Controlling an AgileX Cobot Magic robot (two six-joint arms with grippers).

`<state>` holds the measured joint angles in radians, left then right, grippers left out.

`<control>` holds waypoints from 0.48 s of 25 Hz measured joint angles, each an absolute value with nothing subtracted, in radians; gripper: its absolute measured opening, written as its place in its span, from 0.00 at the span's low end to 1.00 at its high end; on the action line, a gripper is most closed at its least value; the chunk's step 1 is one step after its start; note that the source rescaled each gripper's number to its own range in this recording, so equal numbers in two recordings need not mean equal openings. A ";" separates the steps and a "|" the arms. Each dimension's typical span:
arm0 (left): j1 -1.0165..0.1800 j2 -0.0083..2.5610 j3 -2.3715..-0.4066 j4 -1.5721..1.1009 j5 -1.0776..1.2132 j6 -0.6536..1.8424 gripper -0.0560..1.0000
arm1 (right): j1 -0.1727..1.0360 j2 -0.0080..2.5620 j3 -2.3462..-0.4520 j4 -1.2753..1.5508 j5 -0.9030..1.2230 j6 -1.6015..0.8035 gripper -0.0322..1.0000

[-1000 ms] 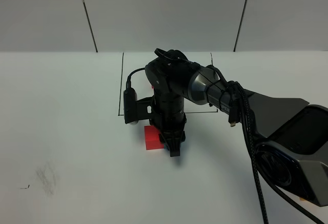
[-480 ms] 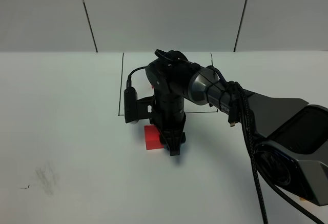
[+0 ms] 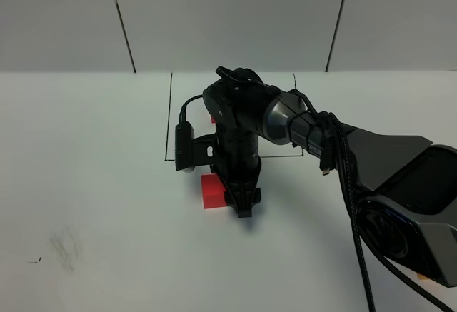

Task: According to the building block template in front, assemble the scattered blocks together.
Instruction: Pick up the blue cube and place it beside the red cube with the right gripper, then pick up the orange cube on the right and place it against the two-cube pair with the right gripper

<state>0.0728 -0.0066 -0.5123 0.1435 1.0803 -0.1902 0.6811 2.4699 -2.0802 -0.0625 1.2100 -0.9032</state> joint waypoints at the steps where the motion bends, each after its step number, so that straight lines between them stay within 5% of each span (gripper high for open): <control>1: 0.073 -0.007 -0.512 0.143 1.080 -0.190 0.75 | 0.681 2.462 -2.080 -0.062 1.212 -0.897 0.58; 12: 0.073 -0.007 -0.512 0.143 1.080 -0.190 0.75 | 0.681 2.356 -2.080 -0.069 1.214 -0.807 0.92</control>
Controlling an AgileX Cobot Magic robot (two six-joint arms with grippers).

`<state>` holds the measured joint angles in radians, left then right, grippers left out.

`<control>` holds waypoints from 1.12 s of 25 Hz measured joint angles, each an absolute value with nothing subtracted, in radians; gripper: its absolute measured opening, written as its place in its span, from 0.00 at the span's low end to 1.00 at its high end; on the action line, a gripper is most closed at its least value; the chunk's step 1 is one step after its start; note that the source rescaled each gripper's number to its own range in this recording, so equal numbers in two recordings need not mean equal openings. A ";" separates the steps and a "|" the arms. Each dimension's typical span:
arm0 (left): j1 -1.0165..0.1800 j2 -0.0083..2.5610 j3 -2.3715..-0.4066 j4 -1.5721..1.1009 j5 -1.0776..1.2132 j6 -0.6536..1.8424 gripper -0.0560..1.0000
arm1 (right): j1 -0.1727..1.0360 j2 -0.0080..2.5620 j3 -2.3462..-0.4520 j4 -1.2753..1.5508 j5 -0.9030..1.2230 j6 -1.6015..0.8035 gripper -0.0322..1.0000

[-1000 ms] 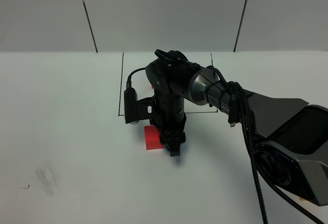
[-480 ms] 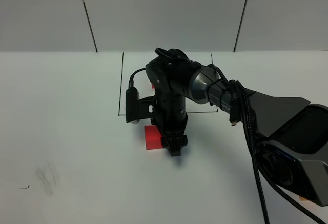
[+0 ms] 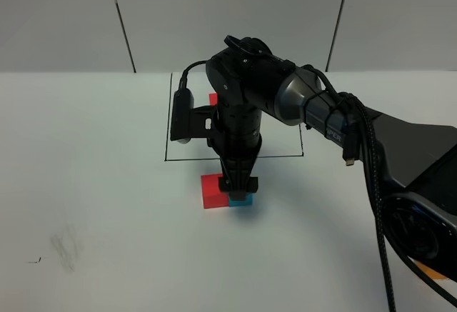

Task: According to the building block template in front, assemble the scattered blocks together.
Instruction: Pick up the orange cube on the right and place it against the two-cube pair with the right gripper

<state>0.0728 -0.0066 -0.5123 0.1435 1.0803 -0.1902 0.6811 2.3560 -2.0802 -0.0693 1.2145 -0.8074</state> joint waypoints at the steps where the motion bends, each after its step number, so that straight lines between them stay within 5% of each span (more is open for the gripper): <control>1: 0.073 -0.007 -0.512 0.143 1.080 -0.190 0.75 | 0.681 2.342 -2.080 -0.074 1.215 -0.800 0.94; 19: 0.073 -0.007 -0.512 0.143 1.080 -0.190 0.75 | 0.450 2.039 -2.060 -0.174 1.218 -0.129 0.91; 28: 0.073 -0.007 -0.512 0.143 1.080 -0.190 0.75 | 0.322 1.735 -1.734 -0.065 1.217 0.000 0.86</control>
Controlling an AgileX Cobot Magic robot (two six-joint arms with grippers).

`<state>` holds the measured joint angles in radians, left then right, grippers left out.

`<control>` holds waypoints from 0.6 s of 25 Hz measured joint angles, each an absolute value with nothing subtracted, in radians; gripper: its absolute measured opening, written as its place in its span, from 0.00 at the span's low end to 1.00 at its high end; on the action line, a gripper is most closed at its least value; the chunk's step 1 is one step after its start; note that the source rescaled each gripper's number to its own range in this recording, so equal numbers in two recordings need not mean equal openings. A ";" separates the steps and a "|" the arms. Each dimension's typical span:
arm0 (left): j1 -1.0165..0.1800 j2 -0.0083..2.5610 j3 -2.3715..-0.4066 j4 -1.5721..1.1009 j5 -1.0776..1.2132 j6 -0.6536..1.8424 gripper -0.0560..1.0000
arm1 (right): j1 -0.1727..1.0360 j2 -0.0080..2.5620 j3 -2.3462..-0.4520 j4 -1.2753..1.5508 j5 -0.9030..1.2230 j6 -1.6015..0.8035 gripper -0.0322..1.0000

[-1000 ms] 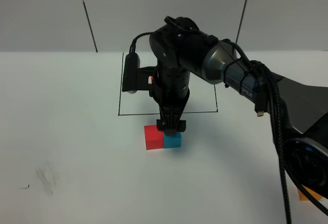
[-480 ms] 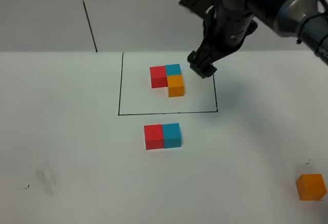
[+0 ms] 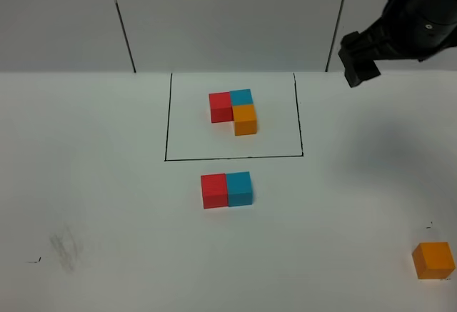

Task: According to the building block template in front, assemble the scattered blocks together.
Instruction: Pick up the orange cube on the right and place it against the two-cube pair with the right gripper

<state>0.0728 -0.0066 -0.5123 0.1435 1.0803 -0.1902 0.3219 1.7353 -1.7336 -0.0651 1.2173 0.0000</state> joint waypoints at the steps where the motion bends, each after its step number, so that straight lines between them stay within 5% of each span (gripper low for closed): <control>1: 0.073 -0.007 -0.512 0.143 1.080 -0.190 0.75 | 0.317 1.705 -1.693 -0.055 1.219 0.000 0.85; 15: 0.073 -0.007 -0.512 0.143 1.080 -0.190 0.75 | 0.133 1.411 -1.220 -0.011 1.222 0.026 0.71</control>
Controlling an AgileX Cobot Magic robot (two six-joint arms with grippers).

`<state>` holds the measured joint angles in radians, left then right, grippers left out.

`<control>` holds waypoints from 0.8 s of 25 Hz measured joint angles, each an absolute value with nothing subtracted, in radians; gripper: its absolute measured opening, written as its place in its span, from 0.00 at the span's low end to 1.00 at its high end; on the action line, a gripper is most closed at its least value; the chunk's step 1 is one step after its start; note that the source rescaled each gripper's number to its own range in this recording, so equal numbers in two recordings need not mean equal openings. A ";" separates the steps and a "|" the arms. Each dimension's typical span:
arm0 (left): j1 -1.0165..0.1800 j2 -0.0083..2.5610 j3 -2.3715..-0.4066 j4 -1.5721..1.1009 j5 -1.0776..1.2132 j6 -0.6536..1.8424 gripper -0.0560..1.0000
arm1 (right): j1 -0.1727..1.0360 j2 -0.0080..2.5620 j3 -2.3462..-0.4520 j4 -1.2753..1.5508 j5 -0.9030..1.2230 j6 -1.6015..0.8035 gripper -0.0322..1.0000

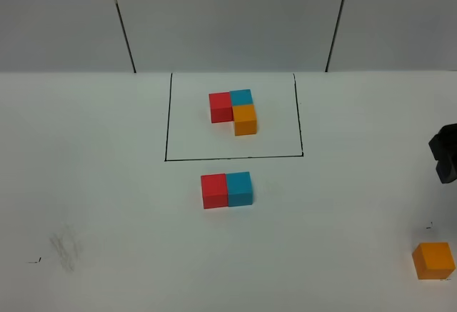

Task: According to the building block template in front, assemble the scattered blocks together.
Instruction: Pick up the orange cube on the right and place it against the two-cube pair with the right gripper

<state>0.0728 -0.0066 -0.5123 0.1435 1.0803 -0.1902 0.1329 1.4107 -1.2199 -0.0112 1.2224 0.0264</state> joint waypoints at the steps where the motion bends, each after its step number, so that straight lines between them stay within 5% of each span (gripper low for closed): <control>1: 0.073 -0.007 -0.512 0.143 1.080 -0.190 0.75 | 0.126 1.411 -1.207 0.000 1.221 0.026 0.70; 20: 0.073 -0.007 -0.512 0.143 1.080 -0.190 0.75 | 0.121 1.413 -0.864 0.000 0.977 0.048 0.70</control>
